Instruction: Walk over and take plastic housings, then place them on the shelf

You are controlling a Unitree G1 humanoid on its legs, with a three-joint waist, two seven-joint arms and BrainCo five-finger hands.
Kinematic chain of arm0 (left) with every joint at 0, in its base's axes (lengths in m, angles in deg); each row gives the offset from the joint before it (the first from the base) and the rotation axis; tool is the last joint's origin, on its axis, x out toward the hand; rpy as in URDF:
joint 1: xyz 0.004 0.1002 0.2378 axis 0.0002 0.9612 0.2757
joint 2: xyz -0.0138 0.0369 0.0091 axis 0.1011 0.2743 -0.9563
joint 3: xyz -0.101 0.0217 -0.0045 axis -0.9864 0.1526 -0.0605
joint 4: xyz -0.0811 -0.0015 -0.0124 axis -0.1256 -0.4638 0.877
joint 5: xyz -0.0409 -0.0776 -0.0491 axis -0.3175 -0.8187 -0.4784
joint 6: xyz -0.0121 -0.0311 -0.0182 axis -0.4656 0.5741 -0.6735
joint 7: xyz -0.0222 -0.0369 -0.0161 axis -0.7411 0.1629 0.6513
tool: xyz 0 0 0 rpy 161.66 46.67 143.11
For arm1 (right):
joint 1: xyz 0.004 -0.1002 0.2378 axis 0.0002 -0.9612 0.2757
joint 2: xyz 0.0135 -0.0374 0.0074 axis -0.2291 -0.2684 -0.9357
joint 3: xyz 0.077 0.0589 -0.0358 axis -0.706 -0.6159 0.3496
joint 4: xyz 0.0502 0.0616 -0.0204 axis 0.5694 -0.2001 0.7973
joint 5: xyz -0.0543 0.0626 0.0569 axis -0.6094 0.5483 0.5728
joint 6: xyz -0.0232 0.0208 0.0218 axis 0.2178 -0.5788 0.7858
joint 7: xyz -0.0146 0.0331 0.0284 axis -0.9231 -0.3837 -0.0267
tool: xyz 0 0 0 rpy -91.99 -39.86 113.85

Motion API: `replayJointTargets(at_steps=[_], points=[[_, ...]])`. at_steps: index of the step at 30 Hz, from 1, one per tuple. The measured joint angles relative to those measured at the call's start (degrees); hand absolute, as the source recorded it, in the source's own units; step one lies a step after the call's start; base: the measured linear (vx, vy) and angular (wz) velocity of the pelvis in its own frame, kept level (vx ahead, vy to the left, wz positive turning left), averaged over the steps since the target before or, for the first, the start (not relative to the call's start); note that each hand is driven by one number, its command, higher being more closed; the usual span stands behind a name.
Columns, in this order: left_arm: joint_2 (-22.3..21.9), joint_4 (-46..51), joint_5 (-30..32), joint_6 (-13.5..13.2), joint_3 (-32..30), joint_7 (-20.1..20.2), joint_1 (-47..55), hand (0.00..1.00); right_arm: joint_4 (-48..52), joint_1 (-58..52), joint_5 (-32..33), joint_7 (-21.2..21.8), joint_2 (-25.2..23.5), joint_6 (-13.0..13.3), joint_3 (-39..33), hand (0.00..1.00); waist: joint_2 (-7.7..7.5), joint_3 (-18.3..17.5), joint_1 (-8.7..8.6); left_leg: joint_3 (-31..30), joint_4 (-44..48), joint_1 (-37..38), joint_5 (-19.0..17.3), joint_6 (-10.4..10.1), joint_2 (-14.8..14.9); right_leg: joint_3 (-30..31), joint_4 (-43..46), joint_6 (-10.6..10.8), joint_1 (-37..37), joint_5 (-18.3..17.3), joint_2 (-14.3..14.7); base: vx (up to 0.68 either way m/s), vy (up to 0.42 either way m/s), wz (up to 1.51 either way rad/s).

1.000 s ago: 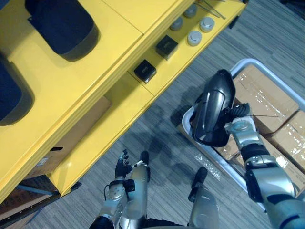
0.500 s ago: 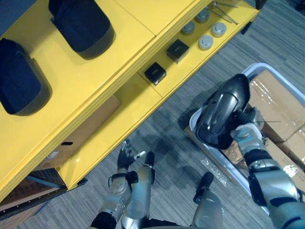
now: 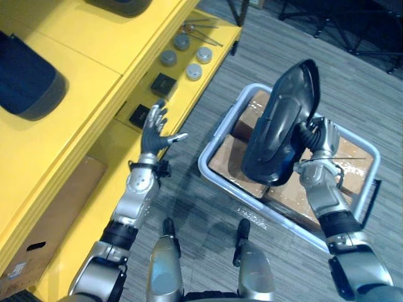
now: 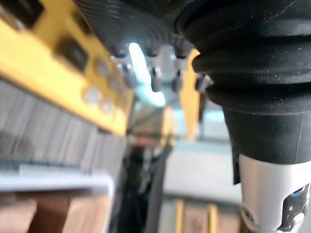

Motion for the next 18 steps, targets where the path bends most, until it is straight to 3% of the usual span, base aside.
replayJointTargets(at_steps=[2,7,13,18], points=[[0.03,-2.36,-0.12,1.51,1.52,1.17,-3.54,0.0,0.0,0.76,-0.56,0.9,0.16,0.29,0.02,1.0,0.0,0.0,-0.38,0.87,0.0,-0.08,0.04,-0.08,0.55,1.11,-0.16,-0.19,-0.85,0.46,0.57,-0.02,-0.02,-0.25],[0.39,-7.99,-5.06,7.97,6.32,5.16,-12.24,0.0,0.02,7.05,-1.77,3.27,2.62,4.38,1.85,1.0,0.02,-0.01,-3.7,2.72,0.52,-1.41,-0.11,-0.14,0.66,3.23,-1.29,0.01,-3.0,2.01,0.75,-0.02,0.013,-0.2],[0.34,-8.32,-12.52,11.28,7.58,7.38,-15.86,0.0,-0.06,8.94,-2.83,4.8,4.69,6.48,3.03,1.0,0.05,-0.02,-4.65,3.49,0.66,-1.97,-0.12,-0.11,0.65,4.27,-1.36,0.08,-4.19,2.43,0.78,0.0,0.008,-0.06],[0.68,-7.76,-22.66,13.94,12.1,12.74,-16.45,0.0,-1.02,10.41,-5.07,5.75,5.0,9.37,5.79,1.0,0.46,-0.24,-5.04,3.71,0.75,-2.26,-0.14,-0.05,0.37,4.68,-1.36,0.15,-4.67,2.61,0.56,-0.01,0.003,-0.01]])
